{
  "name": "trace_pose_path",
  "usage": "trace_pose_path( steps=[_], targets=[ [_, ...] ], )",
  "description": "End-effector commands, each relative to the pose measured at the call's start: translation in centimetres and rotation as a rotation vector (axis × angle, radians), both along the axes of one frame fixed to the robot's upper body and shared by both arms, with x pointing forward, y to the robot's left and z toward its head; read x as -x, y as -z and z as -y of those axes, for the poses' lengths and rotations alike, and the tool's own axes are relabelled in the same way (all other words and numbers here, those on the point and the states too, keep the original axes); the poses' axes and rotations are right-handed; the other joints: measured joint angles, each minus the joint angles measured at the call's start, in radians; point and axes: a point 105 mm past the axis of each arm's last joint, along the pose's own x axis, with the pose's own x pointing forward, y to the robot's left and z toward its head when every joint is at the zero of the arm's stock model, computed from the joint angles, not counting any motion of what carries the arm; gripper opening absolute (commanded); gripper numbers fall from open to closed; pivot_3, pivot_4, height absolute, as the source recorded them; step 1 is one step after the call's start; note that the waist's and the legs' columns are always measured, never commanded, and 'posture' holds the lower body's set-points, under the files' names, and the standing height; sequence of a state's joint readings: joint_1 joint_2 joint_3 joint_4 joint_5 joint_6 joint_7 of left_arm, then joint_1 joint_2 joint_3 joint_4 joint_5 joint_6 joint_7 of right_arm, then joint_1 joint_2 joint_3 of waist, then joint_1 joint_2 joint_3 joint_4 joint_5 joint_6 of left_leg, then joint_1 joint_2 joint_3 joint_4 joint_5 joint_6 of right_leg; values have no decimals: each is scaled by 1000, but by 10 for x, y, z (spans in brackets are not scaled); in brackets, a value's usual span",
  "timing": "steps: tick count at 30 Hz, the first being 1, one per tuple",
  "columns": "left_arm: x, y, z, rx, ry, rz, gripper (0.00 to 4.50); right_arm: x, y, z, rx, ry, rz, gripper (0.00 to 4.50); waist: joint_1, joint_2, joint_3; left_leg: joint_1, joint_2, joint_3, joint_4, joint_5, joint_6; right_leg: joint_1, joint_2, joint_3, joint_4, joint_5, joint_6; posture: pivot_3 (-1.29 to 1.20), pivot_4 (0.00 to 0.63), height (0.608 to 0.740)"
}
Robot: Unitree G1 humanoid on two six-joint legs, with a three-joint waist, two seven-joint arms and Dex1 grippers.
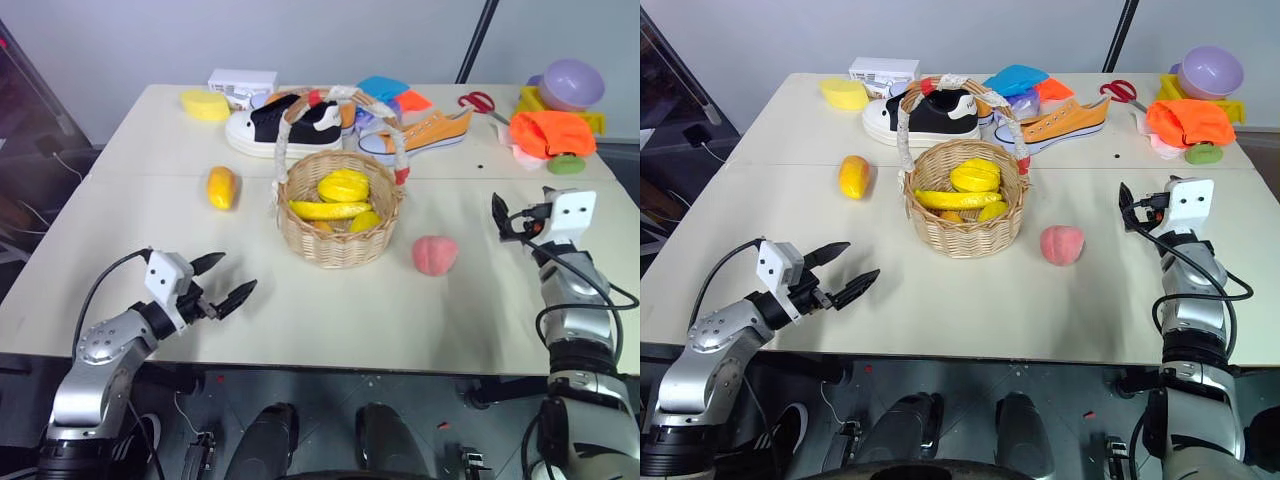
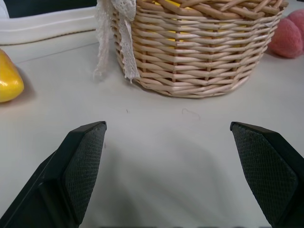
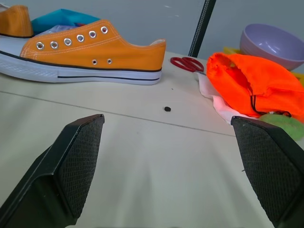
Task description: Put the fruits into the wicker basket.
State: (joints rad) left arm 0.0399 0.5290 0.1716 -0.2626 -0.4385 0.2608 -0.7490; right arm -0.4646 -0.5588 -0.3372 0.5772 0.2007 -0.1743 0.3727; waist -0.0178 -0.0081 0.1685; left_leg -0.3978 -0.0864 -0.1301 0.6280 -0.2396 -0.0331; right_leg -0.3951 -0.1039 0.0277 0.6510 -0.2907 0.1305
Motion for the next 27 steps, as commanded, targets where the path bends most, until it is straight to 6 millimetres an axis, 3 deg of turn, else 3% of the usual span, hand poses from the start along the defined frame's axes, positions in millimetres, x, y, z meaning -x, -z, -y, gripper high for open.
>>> trace_pose_path(
  steps=[1,27],
  targets=[
    [-2,-9,1,-7,1,56,4500,1,-11,-5,2,-17,44,4461,0,0,0,0,0,0,0,0,0,0,0,0,0,0,0,0,150,740],
    [-2,-13,6,-11,45,96,4500,4,-20,-23,-12,-115,46,4461,1,0,0,0,0,0,0,0,0,0,0,0,-1,0,0,0,150,740]
  ],
)
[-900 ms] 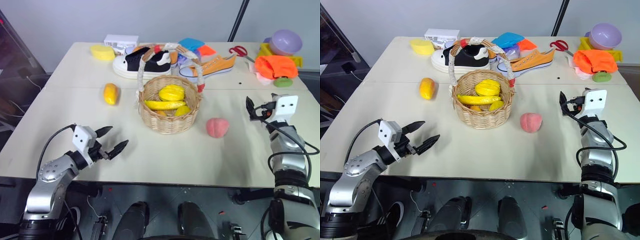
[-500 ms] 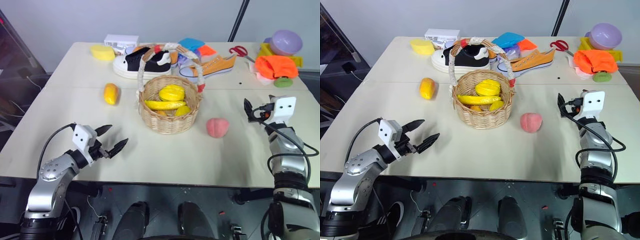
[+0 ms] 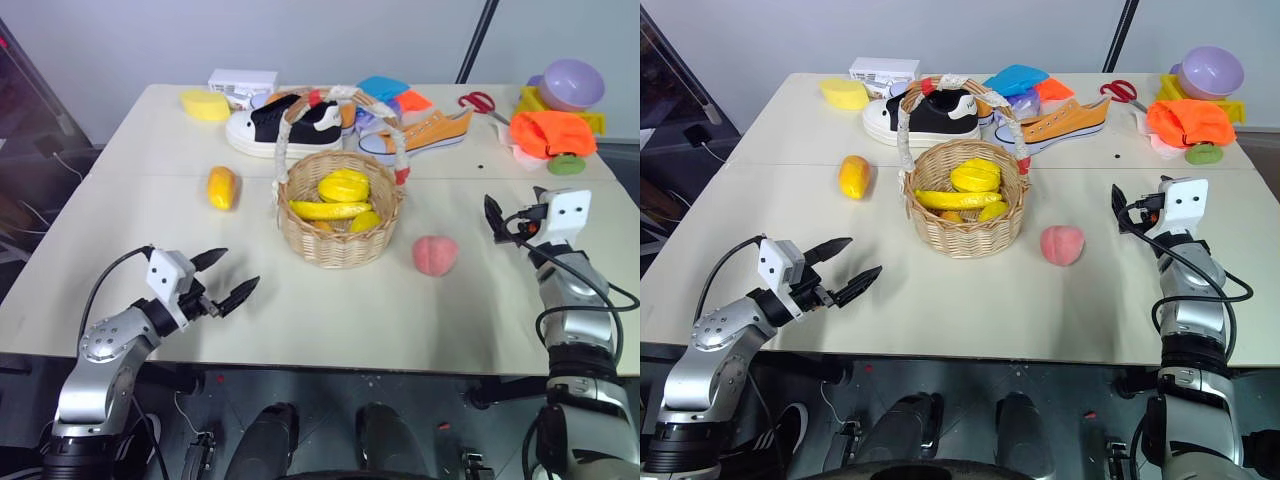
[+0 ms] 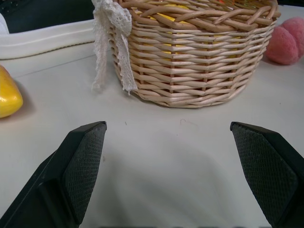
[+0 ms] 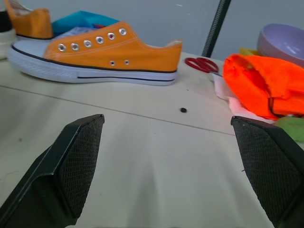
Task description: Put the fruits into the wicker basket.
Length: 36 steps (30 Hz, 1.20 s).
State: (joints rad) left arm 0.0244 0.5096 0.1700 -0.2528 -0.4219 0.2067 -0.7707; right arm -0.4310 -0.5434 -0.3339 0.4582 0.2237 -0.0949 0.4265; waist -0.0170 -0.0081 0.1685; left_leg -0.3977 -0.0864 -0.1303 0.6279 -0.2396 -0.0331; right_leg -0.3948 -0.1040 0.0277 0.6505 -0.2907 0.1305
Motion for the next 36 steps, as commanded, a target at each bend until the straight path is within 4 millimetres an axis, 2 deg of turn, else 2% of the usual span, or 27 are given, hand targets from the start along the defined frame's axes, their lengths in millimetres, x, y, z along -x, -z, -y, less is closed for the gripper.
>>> trace_pose_path(
  steps=[1,5,9,12,16,19,23,32,36],
  targets=[
    [-1,-8,2,-13,23,41,4500,2,-16,-9,-6,-41,58,4461,0,0,0,0,0,0,0,0,0,0,0,0,0,0,0,0,150,740],
    [3,-11,5,7,75,33,4500,5,-18,-16,-16,-96,50,4461,2,0,0,0,0,0,0,0,0,0,0,0,0,0,0,0,150,740],
    [19,-14,16,-15,213,40,4500,25,-27,-34,-45,-295,31,4461,2,0,0,0,0,0,-1,0,0,0,0,0,-1,0,0,0,150,740],
    [27,-15,23,-53,299,53,4500,56,-24,-60,39,-493,-127,4461,7,3,1,-1,0,0,-1,-1,1,0,-1,0,-3,0,0,0,150,740],
    [27,-15,29,-64,360,52,4500,72,-16,-73,109,-543,-315,4461,3,3,2,-2,0,0,0,-2,2,1,-2,-1,-4,0,0,0,150,740],
    [24,-16,33,-68,381,65,4500,73,-9,-76,146,-522,-398,4461,5,2,2,-1,0,0,0,-2,2,1,-2,-1,-4,-2,-3,0,150,740],
    [22,-16,36,-55,395,65,4500,64,-6,-72,133,-422,-440,4461,7,2,2,-2,0,0,0,-2,3,0,-2,-2,-4,0,0,0,150,740],
    [22,-16,33,7,365,46,4500,58,5,-83,4,-434,-552,4461,7,2,2,-5,-1,-1,1,-2,3,-2,-3,-3,-4,0,0,0,150,740],
    [25,-19,35,9,371,56,4500,52,8,-85,4,-434,-574,4461,6,2,2,-5,0,-1,1,-2,3,-2,-3,-3,-4,0,0,0,150,740]
  ],
)
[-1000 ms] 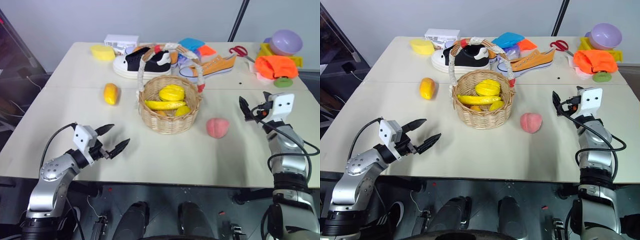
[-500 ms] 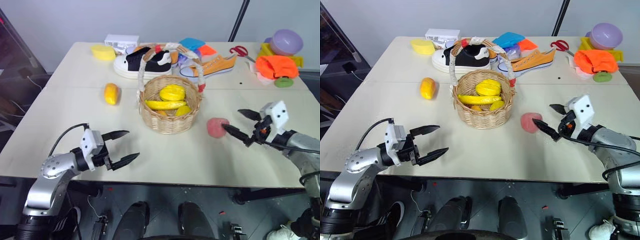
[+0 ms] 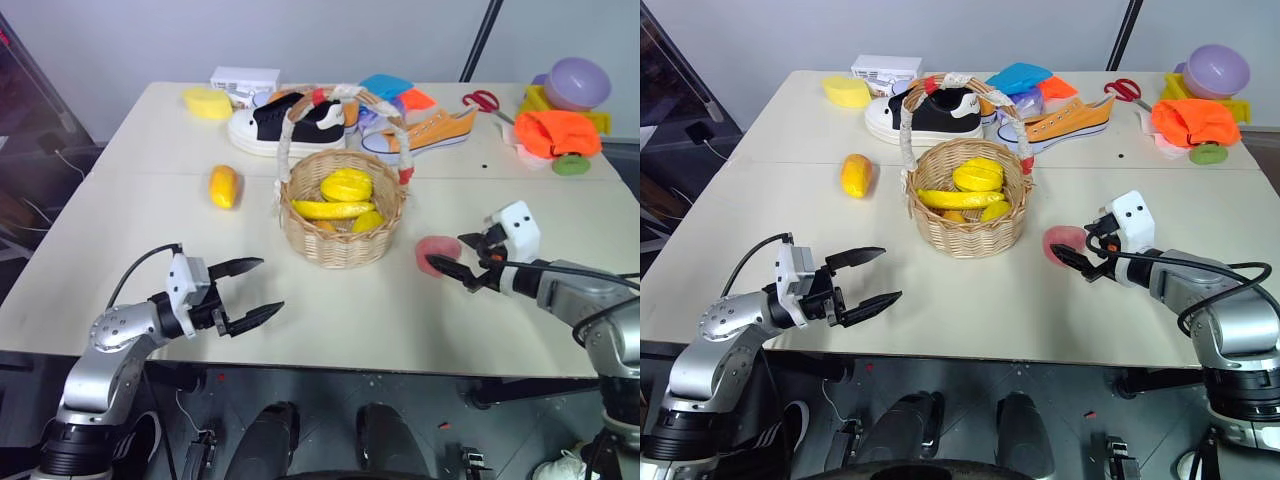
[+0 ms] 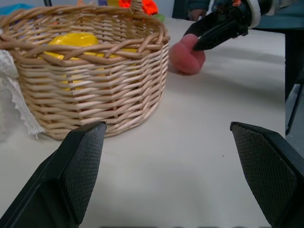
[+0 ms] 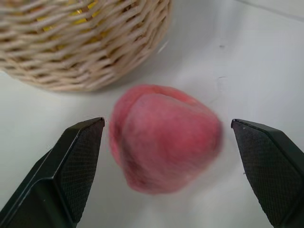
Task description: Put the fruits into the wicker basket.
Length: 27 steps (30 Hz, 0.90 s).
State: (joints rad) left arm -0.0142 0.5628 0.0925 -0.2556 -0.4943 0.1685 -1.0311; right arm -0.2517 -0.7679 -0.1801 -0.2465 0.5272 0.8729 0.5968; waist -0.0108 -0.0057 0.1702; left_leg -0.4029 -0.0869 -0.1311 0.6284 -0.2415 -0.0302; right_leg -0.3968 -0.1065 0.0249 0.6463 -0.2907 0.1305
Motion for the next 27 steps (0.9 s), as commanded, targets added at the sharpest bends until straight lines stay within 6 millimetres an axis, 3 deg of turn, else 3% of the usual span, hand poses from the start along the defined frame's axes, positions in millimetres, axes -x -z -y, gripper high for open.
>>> trace_pose_path(
  steps=[1,20,24,27],
  targets=[
    [4,-13,1,25,11,44,4500,-5,-7,-1,1,-5,16,4461,0,0,0,0,0,0,0,0,0,0,0,0,0,0,0,0,150,740],
    [12,-10,4,7,28,24,4500,-16,4,-7,-29,1,-7,4461,0,0,0,0,0,0,0,0,0,0,0,0,0,0,0,0,150,740],
    [11,-10,4,7,25,28,4500,-16,2,-6,-23,5,4,2795,0,0,0,0,0,0,0,0,0,0,0,0,0,0,0,0,150,740],
    [9,-10,2,12,16,24,4500,-12,-5,-3,-37,14,14,2648,0,0,0,0,0,0,0,0,0,0,0,0,0,0,0,0,150,740]
  ],
)
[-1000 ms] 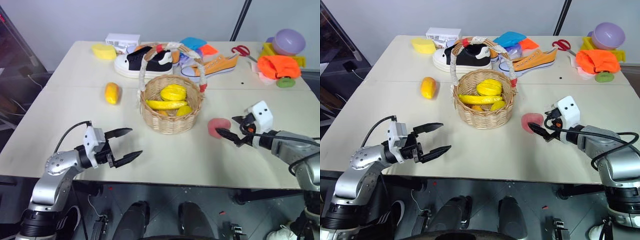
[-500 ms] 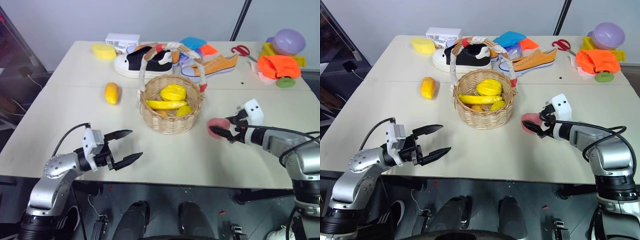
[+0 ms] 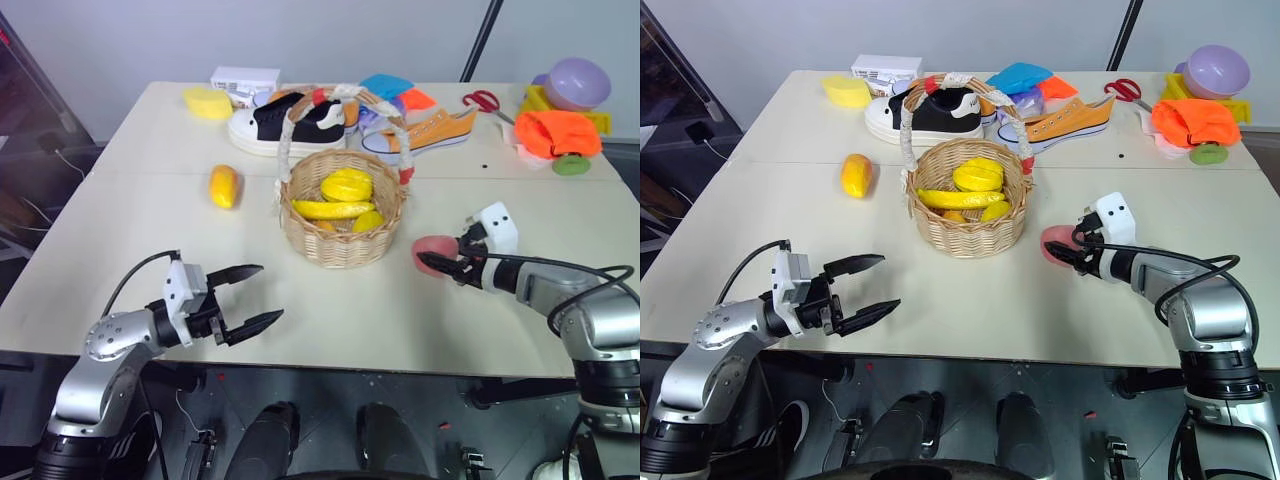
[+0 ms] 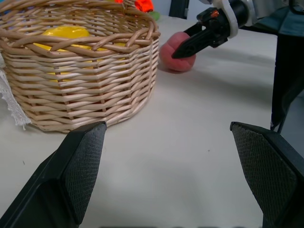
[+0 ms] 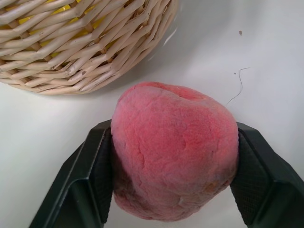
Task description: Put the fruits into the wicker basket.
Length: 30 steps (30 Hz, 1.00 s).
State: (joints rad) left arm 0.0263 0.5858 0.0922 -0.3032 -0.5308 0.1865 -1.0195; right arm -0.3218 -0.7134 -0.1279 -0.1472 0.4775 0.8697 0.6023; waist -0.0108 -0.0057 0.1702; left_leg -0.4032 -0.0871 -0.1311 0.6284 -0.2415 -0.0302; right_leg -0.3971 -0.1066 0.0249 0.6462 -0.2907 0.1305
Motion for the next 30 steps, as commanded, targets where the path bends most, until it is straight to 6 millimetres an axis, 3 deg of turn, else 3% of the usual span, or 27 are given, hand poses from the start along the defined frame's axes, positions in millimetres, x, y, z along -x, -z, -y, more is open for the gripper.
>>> trace_pose_path(
  steps=[1,4,7,9,15,22,27,30],
  targets=[
    [0,-9,1,3,2,43,4500,5,-19,4,-12,-4,50,2648,0,0,0,0,0,0,0,0,0,0,0,0,0,0,0,0,150,740],
    [-1,-11,-1,13,-17,46,4500,23,-30,-3,2,-108,54,2648,2,0,0,-1,0,0,0,0,0,0,0,0,0,0,0,0,150,740],
    [-11,-25,-10,57,-96,76,4500,46,-69,-33,-88,-304,124,2648,0,1,1,-2,0,-1,1,0,0,-1,0,0,0,0,0,0,150,740],
    [-15,-32,-14,70,-133,88,4500,46,-88,-49,-100,-354,194,2648,-7,0,1,-1,0,0,1,0,0,-1,0,0,0,0,0,0,150,740],
    [-24,-27,-24,47,-214,103,4500,14,-133,-103,-170,-413,406,2648,-3,-1,0,0,4,1,0,0,0,-1,4,0,0,1,-2,0,150,740],
    [-37,-30,-28,14,-295,166,4500,-21,-131,-147,-158,-433,514,2648,-2,-2,0,-3,2,0,1,0,-1,-4,3,0,0,1,-1,0,150,740],
    [-30,-29,-26,33,-311,162,4500,-36,-109,-146,-17,-376,595,2648,-3,-2,0,-5,2,0,0,1,-3,-8,3,1,2,1,-1,0,150,740],
    [-27,-27,-24,44,-310,149,4500,-37,-102,-144,-41,-374,575,2648,-3,-2,0,-5,2,0,0,1,-3,-8,3,1,2,1,-1,0,150,740]
  ],
)
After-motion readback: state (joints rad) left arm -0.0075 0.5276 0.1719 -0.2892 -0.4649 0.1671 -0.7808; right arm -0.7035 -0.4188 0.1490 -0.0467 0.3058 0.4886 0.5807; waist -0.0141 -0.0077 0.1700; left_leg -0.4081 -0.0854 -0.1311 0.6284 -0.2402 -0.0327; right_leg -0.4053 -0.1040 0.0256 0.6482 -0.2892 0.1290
